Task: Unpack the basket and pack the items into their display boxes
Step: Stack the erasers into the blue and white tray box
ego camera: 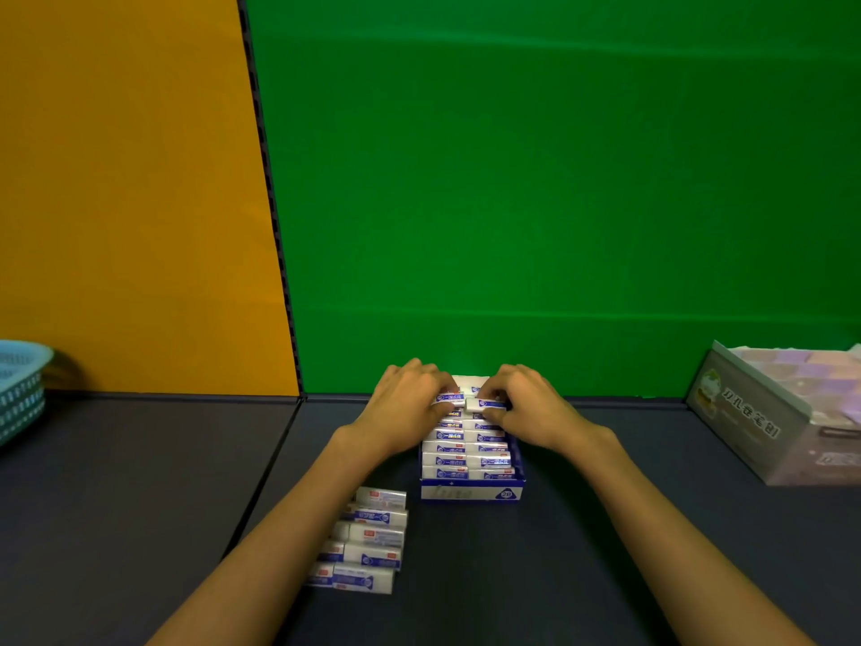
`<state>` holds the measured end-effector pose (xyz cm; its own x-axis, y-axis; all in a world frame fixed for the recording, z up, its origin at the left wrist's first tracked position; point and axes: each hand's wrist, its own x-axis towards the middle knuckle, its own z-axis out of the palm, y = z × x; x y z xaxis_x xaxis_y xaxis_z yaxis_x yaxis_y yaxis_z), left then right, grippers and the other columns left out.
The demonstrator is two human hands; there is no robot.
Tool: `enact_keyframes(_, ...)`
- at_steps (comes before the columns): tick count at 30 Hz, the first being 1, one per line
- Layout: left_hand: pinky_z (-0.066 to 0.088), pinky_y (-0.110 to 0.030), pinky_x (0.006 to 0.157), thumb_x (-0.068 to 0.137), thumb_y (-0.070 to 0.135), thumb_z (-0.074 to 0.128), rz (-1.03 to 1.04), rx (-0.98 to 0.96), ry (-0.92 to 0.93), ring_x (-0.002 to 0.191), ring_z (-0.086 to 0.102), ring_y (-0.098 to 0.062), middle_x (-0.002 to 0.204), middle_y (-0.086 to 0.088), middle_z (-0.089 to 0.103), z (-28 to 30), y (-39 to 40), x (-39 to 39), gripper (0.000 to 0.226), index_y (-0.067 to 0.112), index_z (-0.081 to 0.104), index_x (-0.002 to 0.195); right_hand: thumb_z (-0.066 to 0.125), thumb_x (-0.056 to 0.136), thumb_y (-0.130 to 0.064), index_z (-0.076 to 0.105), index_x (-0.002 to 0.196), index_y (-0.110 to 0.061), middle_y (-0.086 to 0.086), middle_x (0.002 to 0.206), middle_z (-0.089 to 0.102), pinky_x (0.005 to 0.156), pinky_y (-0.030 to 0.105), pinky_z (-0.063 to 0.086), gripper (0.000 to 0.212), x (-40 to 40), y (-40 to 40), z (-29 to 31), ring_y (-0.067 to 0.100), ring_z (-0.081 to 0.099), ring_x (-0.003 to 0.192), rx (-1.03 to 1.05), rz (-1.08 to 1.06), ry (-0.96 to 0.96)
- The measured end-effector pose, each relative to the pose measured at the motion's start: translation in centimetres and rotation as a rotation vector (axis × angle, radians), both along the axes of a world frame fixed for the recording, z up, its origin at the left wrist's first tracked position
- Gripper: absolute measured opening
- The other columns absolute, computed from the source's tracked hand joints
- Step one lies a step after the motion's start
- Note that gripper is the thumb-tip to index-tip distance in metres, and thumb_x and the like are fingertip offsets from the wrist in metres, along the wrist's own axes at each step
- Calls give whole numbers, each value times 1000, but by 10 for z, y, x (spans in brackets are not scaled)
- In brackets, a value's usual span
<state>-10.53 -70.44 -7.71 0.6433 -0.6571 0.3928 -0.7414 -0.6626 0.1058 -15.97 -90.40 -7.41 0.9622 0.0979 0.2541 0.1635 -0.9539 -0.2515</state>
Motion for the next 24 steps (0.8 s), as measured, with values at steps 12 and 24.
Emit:
enact_keyframes(12, 40, -39, 97, 95, 32, 59, 80, 67, 8, 111, 52, -17, 119, 2, 61, -13, -10, 1, 28, 24, 63, 122, 73, 88, -20, 70, 111, -16, -3, 107, 61, 80, 25, 41, 23, 0, 3, -6, 11, 53, 96, 1, 24, -10)
enact_keyframes(24, 41, -39, 96, 93, 34, 65, 98, 29, 27, 111, 53, -17, 120, 2, 62, -15, -9, 2, 28, 24, 65, 120, 79, 83, -19, 74, 111, -17, -6, 102, 59, 81, 24, 41, 29, 3, 2, -6, 9, 49, 95, 44, 19, 4)
